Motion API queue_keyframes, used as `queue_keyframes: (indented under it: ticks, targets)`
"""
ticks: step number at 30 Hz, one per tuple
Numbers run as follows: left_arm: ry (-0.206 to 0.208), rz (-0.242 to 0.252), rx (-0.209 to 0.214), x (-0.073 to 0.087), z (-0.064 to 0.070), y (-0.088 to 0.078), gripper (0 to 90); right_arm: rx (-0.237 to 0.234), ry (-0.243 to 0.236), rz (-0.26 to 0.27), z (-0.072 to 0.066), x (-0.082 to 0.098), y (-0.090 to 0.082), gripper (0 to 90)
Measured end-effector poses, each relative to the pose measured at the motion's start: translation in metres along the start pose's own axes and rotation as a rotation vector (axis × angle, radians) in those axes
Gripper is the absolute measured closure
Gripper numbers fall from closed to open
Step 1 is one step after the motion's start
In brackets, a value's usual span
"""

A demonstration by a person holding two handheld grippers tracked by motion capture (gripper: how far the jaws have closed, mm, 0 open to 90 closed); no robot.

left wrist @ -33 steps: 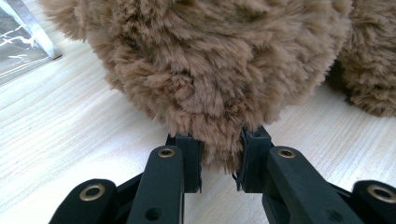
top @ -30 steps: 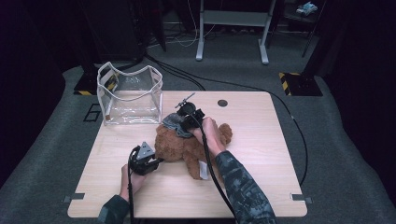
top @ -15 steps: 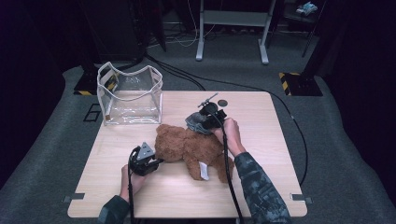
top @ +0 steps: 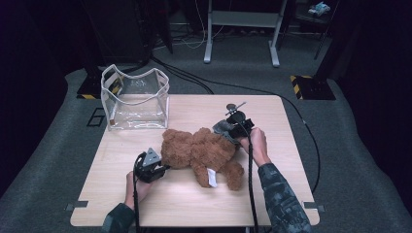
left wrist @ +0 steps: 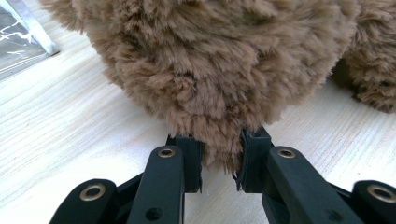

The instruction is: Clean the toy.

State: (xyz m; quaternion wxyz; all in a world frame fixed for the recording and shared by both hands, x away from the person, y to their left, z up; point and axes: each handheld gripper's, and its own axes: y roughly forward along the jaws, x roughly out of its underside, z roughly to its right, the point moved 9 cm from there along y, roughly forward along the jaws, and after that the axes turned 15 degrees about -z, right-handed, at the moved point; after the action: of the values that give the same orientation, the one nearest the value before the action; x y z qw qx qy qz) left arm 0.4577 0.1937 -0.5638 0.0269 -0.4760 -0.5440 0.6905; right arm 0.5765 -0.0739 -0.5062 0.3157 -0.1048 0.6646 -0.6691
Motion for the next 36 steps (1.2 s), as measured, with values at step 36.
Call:
queue_keyframes:
  ticks: [36]
  targets:
    - [-0.005, 0.009, -0.006, 0.0, -0.002, 0.002, 74.6, -0.029, 0.049, 0.028, 0.009, 0.032, 0.011, 80.2]
